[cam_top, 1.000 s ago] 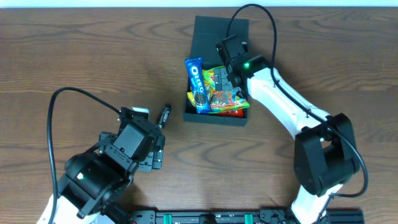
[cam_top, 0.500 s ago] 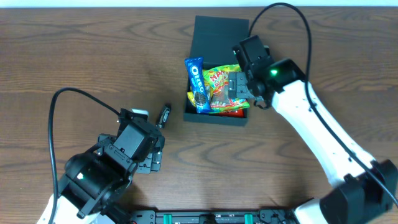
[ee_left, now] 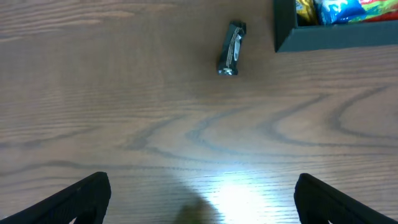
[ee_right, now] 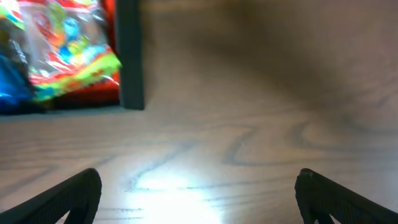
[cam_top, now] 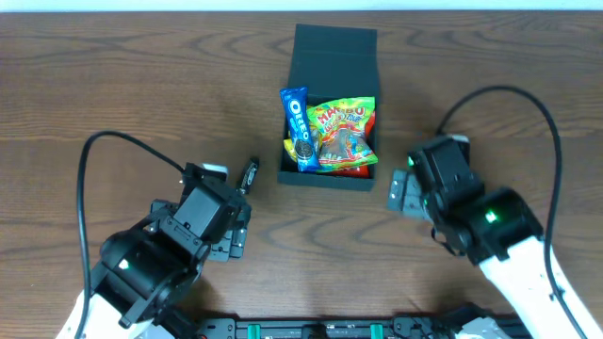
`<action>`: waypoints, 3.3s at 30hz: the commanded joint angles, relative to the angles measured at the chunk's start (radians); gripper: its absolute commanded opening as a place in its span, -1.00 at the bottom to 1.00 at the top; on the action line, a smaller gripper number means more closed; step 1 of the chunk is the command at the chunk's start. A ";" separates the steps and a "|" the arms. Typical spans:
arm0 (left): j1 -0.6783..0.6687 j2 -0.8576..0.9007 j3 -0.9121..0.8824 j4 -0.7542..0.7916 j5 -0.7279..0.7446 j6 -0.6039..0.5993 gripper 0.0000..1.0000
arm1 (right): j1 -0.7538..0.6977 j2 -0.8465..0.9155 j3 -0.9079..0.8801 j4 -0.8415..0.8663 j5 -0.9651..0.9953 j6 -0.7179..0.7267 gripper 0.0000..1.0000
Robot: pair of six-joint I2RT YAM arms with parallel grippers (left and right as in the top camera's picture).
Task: Pack container
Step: 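Move the left gripper over the small black wrapped item, then close the left gripper on the black item's end and lift it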
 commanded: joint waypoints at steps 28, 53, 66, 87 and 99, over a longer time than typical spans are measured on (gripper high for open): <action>0.352 0.739 0.002 0.566 0.422 0.548 0.90 | -0.008 -0.055 -0.042 -0.012 0.078 0.050 0.98; 0.353 0.888 -0.018 0.640 0.428 0.547 0.91 | -0.008 -0.055 -0.042 -0.012 0.081 0.050 0.98; 0.353 0.888 -0.027 0.642 0.420 0.543 1.00 | -0.008 -0.055 -0.042 -0.013 0.081 0.050 0.98; 0.353 0.888 -0.049 0.657 0.420 0.538 0.18 | -0.008 -0.055 -0.047 -0.012 0.093 0.050 0.99; 0.353 0.888 -0.049 0.674 0.420 0.536 -0.28 | -0.008 -0.055 -0.047 -0.012 0.097 0.050 0.98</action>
